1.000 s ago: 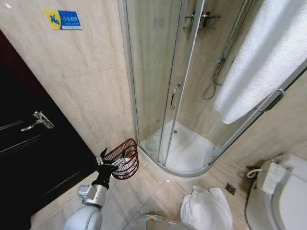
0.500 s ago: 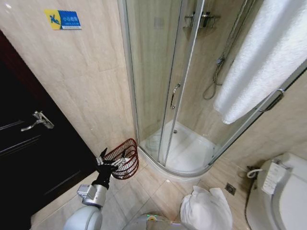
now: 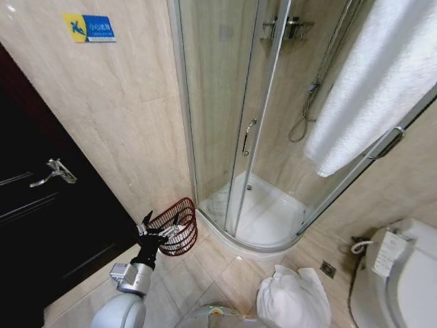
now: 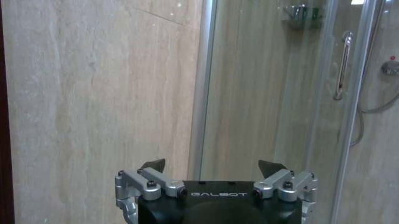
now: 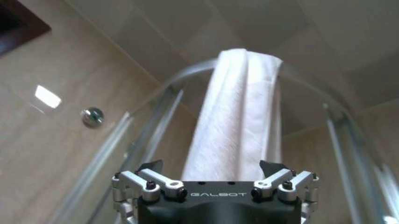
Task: Discard the used towel into the hamper.
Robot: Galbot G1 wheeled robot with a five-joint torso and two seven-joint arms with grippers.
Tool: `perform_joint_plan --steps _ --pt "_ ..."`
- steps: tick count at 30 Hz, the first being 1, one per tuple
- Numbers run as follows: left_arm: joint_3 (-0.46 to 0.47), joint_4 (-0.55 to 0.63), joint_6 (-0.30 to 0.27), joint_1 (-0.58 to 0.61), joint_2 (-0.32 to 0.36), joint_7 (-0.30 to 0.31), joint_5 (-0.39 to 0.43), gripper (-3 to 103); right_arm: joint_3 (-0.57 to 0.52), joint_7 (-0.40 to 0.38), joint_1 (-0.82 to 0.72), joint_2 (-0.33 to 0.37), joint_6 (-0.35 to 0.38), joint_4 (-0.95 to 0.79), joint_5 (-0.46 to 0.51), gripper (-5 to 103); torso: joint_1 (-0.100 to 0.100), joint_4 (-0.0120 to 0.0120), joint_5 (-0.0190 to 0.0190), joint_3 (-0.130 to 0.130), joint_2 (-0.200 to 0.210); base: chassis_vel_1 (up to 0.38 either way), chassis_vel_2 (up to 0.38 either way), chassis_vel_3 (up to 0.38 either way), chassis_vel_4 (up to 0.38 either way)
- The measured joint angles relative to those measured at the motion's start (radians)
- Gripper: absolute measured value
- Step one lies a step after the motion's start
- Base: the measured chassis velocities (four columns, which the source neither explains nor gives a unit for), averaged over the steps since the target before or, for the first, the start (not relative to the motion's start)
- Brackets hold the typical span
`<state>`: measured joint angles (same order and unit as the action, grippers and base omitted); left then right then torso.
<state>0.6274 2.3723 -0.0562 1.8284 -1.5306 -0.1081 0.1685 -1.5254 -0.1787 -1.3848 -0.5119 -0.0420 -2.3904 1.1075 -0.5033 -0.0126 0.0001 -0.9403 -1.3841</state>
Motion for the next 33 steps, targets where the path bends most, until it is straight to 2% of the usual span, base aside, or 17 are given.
perform_joint_plan --steps 2,3,7,11,13,14,17,24,28,32,33 --pt "0.0 0.0 0.0 0.0 0.0 0.0 0.0 100 0.029 0.02 0.073 0.067 0.001 0.043 0.063 100 0.0 0.0001 -0.0001 0.0 0.0 0.0 0.0 0.0 0.0" --pt "0.0 0.0 0.0 0.0 0.0 0.0 0.0 100 0.029 0.02 0.073 0.067 0.001 0.043 0.063 100 0.0 0.0001 -0.0001 0.0 0.0 0.0 0.0 0.0 0.0" --pt "0.0 0.0 0.0 0.0 0.0 0.0 0.0 100 0.146 0.033 0.268 0.178 0.008 0.168 0.128 100 0.0 0.0004 -0.0001 0.0 0.0 0.0 0.0 0.0 0.0" --pt "0.0 0.0 0.0 0.0 0.0 0.0 0.0 100 0.186 0.04 0.347 0.23 0.022 0.233 0.169 100 0.0 0.0004 0.0003 0.0 0.0 0.0 0.0 0.0 0.0" --pt "0.0 0.0 0.0 0.0 0.0 0.0 0.0 100 0.198 0.057 0.399 0.295 0.054 0.299 0.249 100 0.0 0.0 -0.0001 0.0 0.0 0.0 0.0 0.0 0.0" --pt "0.0 0.0 0.0 0.0 0.0 0.0 0.0 100 0.198 0.057 0.399 0.295 0.054 0.299 0.249 100 0.0 0.0 -0.0001 0.0 0.0 0.0 0.0 0.0 0.0" --pt "0.0 0.0 0.0 0.0 0.0 0.0 0.0 100 0.199 0.079 0.405 0.353 0.062 0.347 0.295 100 0.0 0.0 -0.0001 0.0 0.0 0.0 0.0 0.0 0.0" --pt "0.0 0.0 0.0 0.0 0.0 0.0 0.0 100 0.202 0.095 0.398 0.42 0.061 0.396 0.302 100 0.0 0.0001 0.0 0.0 0.0 0.0 0.0 0.0 0.0" --pt "0.0 0.0 0.0 0.0 0.0 0.0 0.0 100 0.192 0.074 0.377 0.468 0.069 0.404 0.327 100 0.0 0.0001 0.0001 0.0 0.0 0.0 0.0 0.0 0.0" --pt "0.0 0.0 0.0 0.0 0.0 0.0 0.0 100 0.152 0.009 0.321 0.556 0.07 0.425 0.363 100 0.0 0.0002 0.0 0.0 0.0 0.0 0.0 0.0 0.0" --pt "0.0 0.0 0.0 0.0 0.0 0.0 0.0 100 0.152 0.009 0.321 0.556 0.07 0.425 0.363 100 0.0 0.0002 0.0 0.0 0.0 0.0 0.0 0.0 0.0"
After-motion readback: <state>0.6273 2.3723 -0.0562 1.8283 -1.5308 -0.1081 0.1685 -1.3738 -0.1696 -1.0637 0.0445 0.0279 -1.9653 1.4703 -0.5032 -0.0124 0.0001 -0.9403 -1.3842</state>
